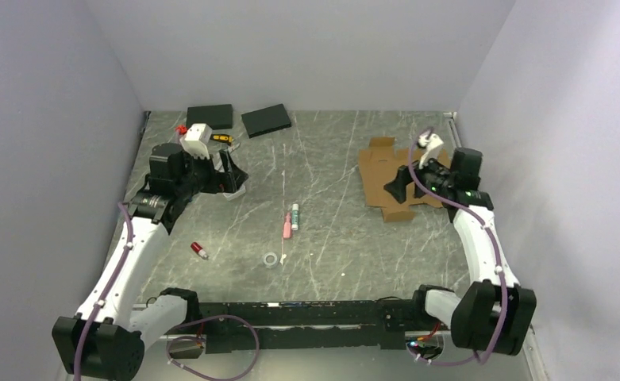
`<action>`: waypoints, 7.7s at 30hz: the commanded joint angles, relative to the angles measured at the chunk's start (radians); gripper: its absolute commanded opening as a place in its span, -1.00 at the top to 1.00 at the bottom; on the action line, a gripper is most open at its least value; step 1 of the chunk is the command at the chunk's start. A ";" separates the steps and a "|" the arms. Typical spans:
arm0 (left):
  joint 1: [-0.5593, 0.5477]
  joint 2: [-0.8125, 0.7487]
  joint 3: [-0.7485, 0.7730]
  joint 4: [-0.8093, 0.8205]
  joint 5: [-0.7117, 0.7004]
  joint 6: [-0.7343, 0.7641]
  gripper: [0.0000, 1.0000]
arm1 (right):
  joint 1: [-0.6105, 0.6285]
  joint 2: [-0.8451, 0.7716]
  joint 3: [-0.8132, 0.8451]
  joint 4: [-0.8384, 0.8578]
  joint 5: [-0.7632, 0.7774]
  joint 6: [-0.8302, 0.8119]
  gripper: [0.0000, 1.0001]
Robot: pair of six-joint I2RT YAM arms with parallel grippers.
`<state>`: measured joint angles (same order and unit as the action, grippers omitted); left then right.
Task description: Fold the paper box
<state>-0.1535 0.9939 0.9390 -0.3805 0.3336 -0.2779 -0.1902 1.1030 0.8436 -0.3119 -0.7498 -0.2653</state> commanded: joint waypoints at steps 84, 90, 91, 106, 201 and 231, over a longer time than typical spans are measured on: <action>-0.326 0.719 -0.007 0.539 0.315 -0.897 -0.71 | 0.904 0.333 0.113 -0.461 0.260 -0.673 1.00; -0.382 0.809 0.066 0.562 0.286 -0.906 -0.57 | 0.930 0.350 0.120 -0.467 0.252 -0.675 1.00; -0.386 0.819 0.072 0.568 0.283 -0.909 -0.51 | 0.932 0.350 0.120 -0.466 0.252 -0.674 1.00; -0.472 0.939 0.147 0.532 0.188 -0.825 0.08 | 0.933 0.342 0.124 -0.471 0.228 -0.678 1.00; -0.750 0.164 -0.547 1.070 -0.380 -0.250 1.00 | -0.170 0.336 0.085 -0.291 -0.429 -0.405 -0.78; -0.750 0.172 -0.592 1.152 -0.345 -0.256 1.00 | -0.118 0.605 0.139 -0.398 -0.573 -0.535 0.03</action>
<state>-0.9012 1.1580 0.3473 0.7002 -0.0227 -0.5350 -0.3069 1.7283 0.9375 -0.6876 -1.2461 -0.7383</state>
